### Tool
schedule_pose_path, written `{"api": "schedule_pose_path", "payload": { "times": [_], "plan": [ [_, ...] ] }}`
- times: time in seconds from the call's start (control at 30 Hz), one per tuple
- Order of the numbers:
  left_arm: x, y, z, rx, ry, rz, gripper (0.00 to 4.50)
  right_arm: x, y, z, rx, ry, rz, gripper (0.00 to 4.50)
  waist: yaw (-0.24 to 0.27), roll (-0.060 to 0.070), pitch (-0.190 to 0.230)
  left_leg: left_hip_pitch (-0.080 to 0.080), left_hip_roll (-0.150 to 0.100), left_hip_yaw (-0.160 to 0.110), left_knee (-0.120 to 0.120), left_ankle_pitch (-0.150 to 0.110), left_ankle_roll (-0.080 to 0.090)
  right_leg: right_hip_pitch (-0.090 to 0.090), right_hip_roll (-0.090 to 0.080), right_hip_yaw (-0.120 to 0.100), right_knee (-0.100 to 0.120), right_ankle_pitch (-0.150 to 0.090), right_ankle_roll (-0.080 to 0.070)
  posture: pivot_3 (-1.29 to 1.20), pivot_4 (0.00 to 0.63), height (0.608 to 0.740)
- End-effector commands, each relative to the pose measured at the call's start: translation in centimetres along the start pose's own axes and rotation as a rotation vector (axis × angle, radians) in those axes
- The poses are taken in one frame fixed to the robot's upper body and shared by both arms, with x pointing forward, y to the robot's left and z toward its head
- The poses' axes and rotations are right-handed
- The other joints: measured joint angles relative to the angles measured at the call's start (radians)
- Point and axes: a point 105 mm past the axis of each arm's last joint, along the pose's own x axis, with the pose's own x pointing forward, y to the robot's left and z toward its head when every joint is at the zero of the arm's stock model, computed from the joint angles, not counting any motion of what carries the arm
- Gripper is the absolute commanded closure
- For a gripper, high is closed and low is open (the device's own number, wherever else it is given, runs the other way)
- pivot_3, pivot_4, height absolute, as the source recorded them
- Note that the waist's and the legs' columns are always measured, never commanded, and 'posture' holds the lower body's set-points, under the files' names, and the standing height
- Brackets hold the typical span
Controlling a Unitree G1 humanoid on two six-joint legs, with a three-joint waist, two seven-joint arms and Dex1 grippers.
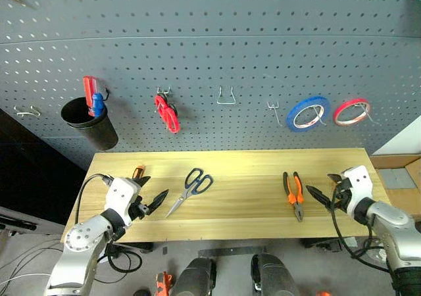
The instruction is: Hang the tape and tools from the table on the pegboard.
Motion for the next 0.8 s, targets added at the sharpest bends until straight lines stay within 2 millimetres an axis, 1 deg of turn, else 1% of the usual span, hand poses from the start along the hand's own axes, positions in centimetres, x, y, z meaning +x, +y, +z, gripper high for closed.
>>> {"api": "schedule_pose_path", "payload": {
  "times": [0.03, 0.1, 0.13, 0.23, 0.33, 0.37, 0.47, 0.53, 0.63, 0.73, 0.8],
  "plan": [
    [-0.5, 0.2, 2.2, 0.006, -0.054, -0.017, 0.94, -1.2, -0.6, 2.0, -0.017, -0.045, -0.01, 0.0, -0.001, -0.001, 0.01, -0.002, 0.0, 0.0, 0.0, 0.0, 0.0, -0.002, 0.0, 0.0, 0.0, 0.0, 0.0, -0.05, 0.299, 0.74],
    [-0.3, -0.1, 2.4, -0.001, -0.053, -0.034, 0.94, -1.4, -0.7, 2.2, -0.014, -0.038, -0.012, 0.0, -0.002, -0.003, 0.015, -0.007, 0.0, 0.0, 0.001, 0.002, -0.003, -0.007, 0.0, -0.001, 0.001, 0.0, 0.0, -0.05, 0.302, 0.74],
    [-0.1, -0.6, 2.5, 0.002, -0.051, -0.058, 0.94, -1.4, -0.7, 2.3, -0.003, -0.033, -0.021, 0.0, -0.003, -0.003, 0.017, -0.009, 0.0, 0.0, 0.001, 0.002, -0.004, -0.009, 0.0, -0.001, 0.001, 0.001, 0.0, -0.06, 0.306, 0.74],
    [0.7, -2.5, 2.7, -0.008, -0.053, -0.145, 0.94, -1.2, -1.4, 2.5, 0.052, -0.019, -0.077, 0.0, -0.003, -0.004, 0.029, -0.01, 0.0, 0.001, 0.001, 0.002, -0.004, -0.01, -0.001, -0.001, 0.001, 0.001, 0.0, -0.06, 0.304, 0.74],
    [2.0, -5.7, 3.3, -0.006, -0.064, -0.294, 0.94, -0.7, -2.4, 2.4, 0.083, 0.024, -0.159, 0.0, -0.003, -0.004, 0.033, -0.011, -0.001, 0.001, 0.001, 0.002, -0.004, -0.01, -0.001, -0.001, 0.0, 0.001, 0.0, -0.07, 0.304, 0.74],
    [2.4, -6.5, 3.4, -0.004, -0.068, -0.328, 0.94, -0.6, -2.8, 2.4, 0.095, 0.035, -0.188, 0.0, -0.003, -0.004, 0.034, -0.011, -0.001, 0.001, 0.001, 0.002, -0.004, -0.01, -0.002, -0.001, 0.0, 0.001, 0.0, -0.07, 0.302, 0.74],
    [3.4, -7.9, 3.4, 0.015, -0.066, -0.389, 0.94, -0.2, -4.0, 1.9, 0.107, 0.095, -0.254, 0.0, -0.004, -0.004, 0.035, -0.011, -0.001, 0.001, 0.002, 0.002, -0.004, -0.01, -0.002, -0.001, 0.001, 0.001, 0.0, -0.07, 0.301, 0.74],
    [4.3, -9.2, 3.3, 0.02, -0.063, -0.442, 0.94, 0.1, -4.9, 1.4, 0.137, 0.156, -0.292, 0.0, -0.005, -0.004, 0.036, -0.011, -0.001, 0.001, 0.001, 0.002, -0.004, -0.01, -0.001, -0.002, 0.001, 0.001, 0.0, -0.08, 0.306, 0.74],
    [5.2, -10.5, 3.3, 0.024, -0.064, -0.487, 0.94, 0.5, -5.8, 0.9, 0.199, 0.215, -0.343, 0.0, -0.008, -0.004, 0.038, -0.011, -0.001, 0.002, 0.002, 0.002, -0.004, -0.01, -0.002, -0.001, 0.001, 0.001, 0.0, -0.08, 0.314, 0.74],
    [5.9, -11.7, 3.6, 0.031, -0.075, -0.518, 0.94, 0.7, -6.4, 0.9, 0.27, 0.236, -0.367, 0.0, -0.016, -0.004, 0.043, -0.011, -0.001, 0.002, 0.002, 0.002, -0.004, -0.01, -0.002, -0.001, 0.001, 0.001, 0.0, -0.07, 0.325, 0.74],
    [6.3, -12.4, 4.1, 0.019, -0.093, -0.52, 0.94, 0.6, -6.7, 0.2, 0.304, 0.279, -0.387, 0.0, -0.019, -0.005, 0.047, -0.012, -0.001, 0.002, 0.002, 0.003, -0.004, -0.01, -0.002, -0.001, 0.001, 0.001, 0.0, -0.07, 0.332, 0.74]
  ]
}}
